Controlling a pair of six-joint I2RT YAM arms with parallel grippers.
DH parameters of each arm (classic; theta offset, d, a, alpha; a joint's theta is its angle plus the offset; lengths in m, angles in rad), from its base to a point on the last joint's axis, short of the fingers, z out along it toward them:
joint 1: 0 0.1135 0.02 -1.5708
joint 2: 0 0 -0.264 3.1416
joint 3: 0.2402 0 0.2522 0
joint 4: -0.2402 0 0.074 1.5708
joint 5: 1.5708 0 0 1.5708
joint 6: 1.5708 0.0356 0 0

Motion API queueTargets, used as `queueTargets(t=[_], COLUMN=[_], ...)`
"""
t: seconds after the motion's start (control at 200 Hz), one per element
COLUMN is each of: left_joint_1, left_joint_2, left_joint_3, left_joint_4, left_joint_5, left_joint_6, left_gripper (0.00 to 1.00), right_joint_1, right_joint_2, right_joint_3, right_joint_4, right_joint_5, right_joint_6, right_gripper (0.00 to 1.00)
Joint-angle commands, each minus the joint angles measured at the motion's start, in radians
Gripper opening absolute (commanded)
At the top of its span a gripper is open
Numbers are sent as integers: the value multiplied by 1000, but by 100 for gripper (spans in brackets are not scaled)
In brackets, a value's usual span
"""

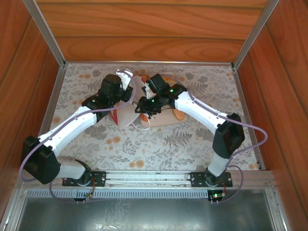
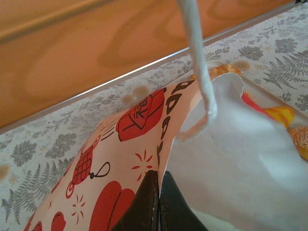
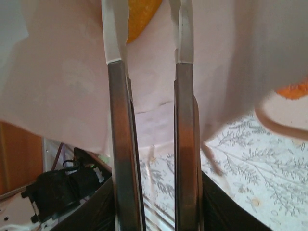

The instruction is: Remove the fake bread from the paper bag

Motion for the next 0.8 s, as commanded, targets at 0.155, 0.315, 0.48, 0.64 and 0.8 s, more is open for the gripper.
queueTargets(t=[0.155,0.315,0.48,0.64,0.8], left_joint_1=[-9,-19,-30,-37,-38], left_joint_2=[13,23,34,49,74], left_joint_3=[10,5,4,16,39], left_joint_4=[66,67,66,67,67], left_joint_5=[-12,-49,-67,-86,-136], left_joint_6=[25,7,-1,-16,-37], left_gripper=[0,0,0,0,0], right_joint_1=[11,11,11,11,11], right_joint_2=[80,119,152,173,132], right_joint_3=[76,92,107,111,69], right_joint_4=[21,55,91,126,147], right_joint_5=[30,15,-10,-48,-34], right_joint_6=[26,57,85,104,109], right_gripper=[41,46,53,53,53])
